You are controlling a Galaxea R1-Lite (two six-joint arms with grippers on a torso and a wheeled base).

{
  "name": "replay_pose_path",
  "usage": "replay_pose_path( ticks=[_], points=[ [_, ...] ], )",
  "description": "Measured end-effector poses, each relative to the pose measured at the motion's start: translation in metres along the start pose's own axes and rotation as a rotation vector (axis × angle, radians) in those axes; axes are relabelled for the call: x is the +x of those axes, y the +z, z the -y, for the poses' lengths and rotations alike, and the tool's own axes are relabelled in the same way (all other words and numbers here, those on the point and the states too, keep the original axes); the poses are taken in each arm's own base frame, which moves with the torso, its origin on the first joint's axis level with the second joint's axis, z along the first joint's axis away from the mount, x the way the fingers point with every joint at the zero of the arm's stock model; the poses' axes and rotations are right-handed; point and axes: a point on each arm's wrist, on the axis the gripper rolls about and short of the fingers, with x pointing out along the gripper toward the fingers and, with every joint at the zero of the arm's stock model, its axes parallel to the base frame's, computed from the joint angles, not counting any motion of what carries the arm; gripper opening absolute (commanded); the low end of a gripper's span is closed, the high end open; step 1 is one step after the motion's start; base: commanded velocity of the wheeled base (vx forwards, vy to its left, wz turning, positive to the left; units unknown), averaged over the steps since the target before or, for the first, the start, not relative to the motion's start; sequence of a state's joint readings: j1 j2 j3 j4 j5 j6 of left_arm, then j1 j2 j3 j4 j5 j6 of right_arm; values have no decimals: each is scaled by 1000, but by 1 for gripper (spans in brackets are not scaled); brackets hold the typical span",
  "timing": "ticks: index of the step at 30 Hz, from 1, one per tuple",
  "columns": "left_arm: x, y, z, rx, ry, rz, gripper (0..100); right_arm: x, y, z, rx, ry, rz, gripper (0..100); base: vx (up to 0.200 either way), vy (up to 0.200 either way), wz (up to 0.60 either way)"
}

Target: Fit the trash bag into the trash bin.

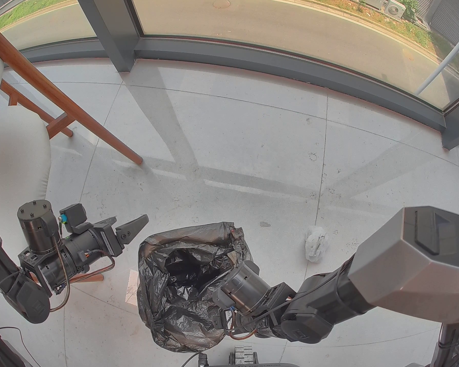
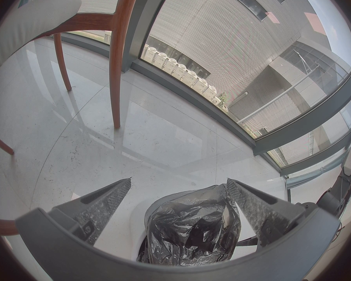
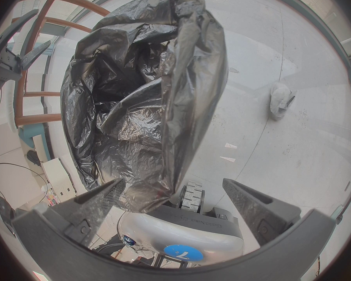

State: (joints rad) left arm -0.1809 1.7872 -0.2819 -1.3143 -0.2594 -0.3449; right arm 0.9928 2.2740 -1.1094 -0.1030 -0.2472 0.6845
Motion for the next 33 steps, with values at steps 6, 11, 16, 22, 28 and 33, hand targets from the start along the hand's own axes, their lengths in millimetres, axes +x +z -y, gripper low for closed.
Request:
replay_pose_path(
  ticks=[6, 11, 16, 22, 28, 33],
  points=[
    [0, 0, 0, 1, 0, 2, 100, 6, 2, -2, 0, -1, 1, 0, 0, 0, 0],
    [0, 0, 0, 1, 0, 2, 100, 6, 4, 0, 6, -3, 4, 0, 0, 0, 0],
    [0, 0, 0, 0, 1, 1, 100, 1, 3, 3, 7, -11, -6, 0, 0, 0, 0],
    [0, 0, 0, 0, 2, -1, 100, -6, -4, 14, 2, -31, -27, 0, 0, 0, 0],
    [0, -1, 0, 1, 2, -5, 100, -8, -3, 17, 1, -32, -22, 0, 0, 0, 0],
    [-1, -1, 0, 0, 3, -6, 100, -9, -3, 18, 5, -34, -23, 100, 0, 0, 0]
  ],
)
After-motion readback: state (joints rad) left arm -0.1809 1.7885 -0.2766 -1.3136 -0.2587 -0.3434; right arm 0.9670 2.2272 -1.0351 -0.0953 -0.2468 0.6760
